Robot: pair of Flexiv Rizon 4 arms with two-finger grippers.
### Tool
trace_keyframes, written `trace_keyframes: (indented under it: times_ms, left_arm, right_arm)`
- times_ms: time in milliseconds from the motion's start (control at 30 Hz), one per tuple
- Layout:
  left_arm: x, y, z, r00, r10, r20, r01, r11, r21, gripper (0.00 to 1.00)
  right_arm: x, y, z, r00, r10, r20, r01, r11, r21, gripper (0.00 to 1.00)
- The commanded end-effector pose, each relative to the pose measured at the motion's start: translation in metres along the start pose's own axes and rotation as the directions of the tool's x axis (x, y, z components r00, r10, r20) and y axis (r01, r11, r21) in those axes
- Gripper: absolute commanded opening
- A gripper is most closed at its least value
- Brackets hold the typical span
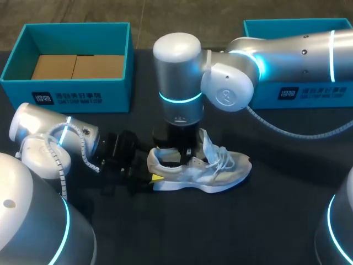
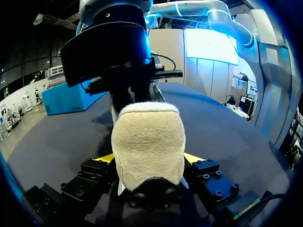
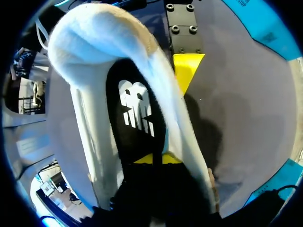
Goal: Take the shoe out of the shoebox, open the shoe tongue, remove and reinsert the insole, then place the shoe into the shoebox
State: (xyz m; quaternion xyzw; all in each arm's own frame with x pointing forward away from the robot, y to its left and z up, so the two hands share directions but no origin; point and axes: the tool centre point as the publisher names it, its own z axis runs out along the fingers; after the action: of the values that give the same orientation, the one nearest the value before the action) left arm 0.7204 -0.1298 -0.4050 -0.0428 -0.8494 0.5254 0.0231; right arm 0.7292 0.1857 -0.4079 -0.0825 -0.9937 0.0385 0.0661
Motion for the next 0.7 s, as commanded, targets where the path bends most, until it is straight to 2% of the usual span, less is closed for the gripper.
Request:
trace_keyframes:
  times_ms: [33, 167, 467, 700]
  left_arm:
    - [0.000, 0.002, 0.001, 1.000, 0.000, 0.001, 0.000, 1.000, -0.003, 0.00]
    - [0.000, 0.002, 0.001, 1.000, 0.000, 0.001, 0.000, 1.000, -0.003, 0.00]
    - [0.000, 0.002, 0.001, 1.000, 0.000, 0.001, 0.000, 1.000, -0.003, 0.00]
    - [0.000, 0.002, 0.001, 1.000, 0.000, 0.001, 0.000, 1.000, -0.003, 0.00]
  right_arm:
    - [0.009, 0.001, 0.032, 1.000, 0.013, -0.002, -0.013, 1.000, 0.001, 0.00]
    - [0.015, -0.005, 0.021, 0.999, 0.030, 0.022, -0.030, 1.000, 0.004, 0.00]
    - [0.026, -0.021, -0.026, 0.995, 0.047, 0.086, -0.047, 0.999, -0.011, 0.00]
    - [0.023, -0.030, -0.047, 0.993, 0.056, 0.104, -0.056, 0.998, -0.002, 0.00]
